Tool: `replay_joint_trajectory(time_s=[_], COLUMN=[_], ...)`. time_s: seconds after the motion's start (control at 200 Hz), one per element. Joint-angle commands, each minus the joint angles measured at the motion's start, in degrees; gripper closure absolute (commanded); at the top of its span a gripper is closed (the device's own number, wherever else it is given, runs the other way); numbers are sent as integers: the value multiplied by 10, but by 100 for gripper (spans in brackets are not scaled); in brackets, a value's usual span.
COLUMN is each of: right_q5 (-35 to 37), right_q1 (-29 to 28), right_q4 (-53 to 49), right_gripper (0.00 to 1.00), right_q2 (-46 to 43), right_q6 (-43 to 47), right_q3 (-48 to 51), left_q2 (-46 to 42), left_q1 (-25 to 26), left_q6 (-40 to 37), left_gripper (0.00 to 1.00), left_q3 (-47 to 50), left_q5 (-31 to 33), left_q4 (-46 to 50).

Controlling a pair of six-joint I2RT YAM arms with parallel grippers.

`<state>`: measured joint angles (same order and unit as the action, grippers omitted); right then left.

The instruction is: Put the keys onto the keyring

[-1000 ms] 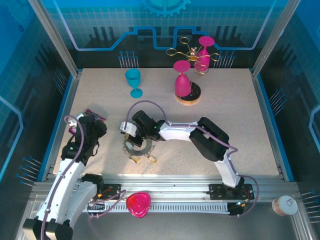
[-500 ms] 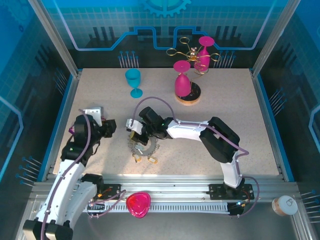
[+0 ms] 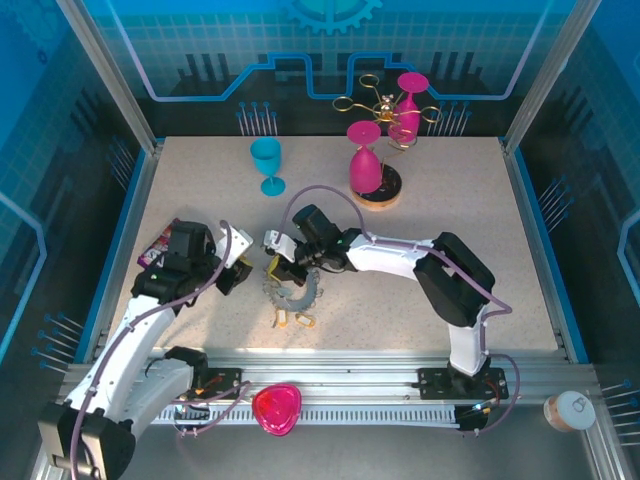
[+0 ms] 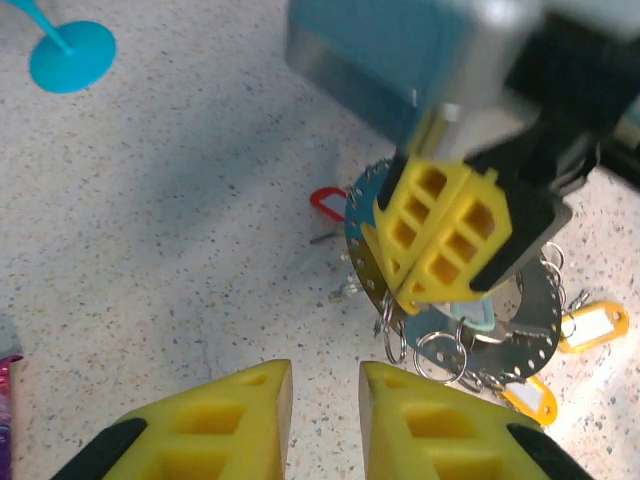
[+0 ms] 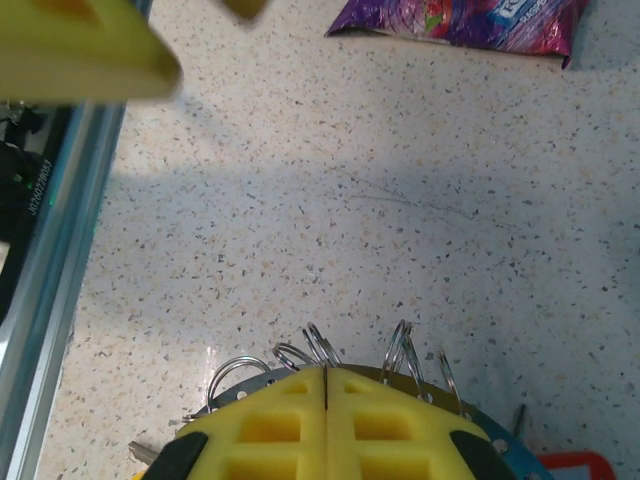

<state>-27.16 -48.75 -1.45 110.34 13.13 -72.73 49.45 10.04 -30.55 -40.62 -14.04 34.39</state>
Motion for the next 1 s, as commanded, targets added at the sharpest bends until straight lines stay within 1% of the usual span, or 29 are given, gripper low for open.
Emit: replay_joint_trajectory(time_s=[0.0, 0.15, 0.22, 0.42, 0.485, 0.71, 0.86, 0.996], right_q5=[-41, -58, -64, -81, -87, -101, -107, -107], right_q1=[9, 15, 18, 22, 24, 26, 26, 26], right_q4=[4, -8, -11, -8, -6, 2, 8, 10], right_gripper=[100, 100, 100, 100, 100, 100, 100, 100], right_q2=[-23, -31, -35, -48, -51, -59, -62, -62], right_q6=[-1, 5, 6, 5, 3, -2, -6, -8], right_q3=[11, 10, 11, 17, 19, 28, 30, 30], left_q2=[14, 29, 21, 11, 12, 23, 34, 47], left_q1=[8, 17, 17, 22, 23, 24, 24, 24], left_q6=[-51, -80, -86, -109, -117, -129, -142, -151], left_gripper=[77, 75, 74, 73, 73, 72, 75, 76], left_q3=[24, 43, 59, 78, 84, 85, 85, 84], left_q5=[-36, -107, -125, -125, -117, -121, -132, -149], left_q4=[-30, -60, -76, -95, -100, -112, -123, -118])
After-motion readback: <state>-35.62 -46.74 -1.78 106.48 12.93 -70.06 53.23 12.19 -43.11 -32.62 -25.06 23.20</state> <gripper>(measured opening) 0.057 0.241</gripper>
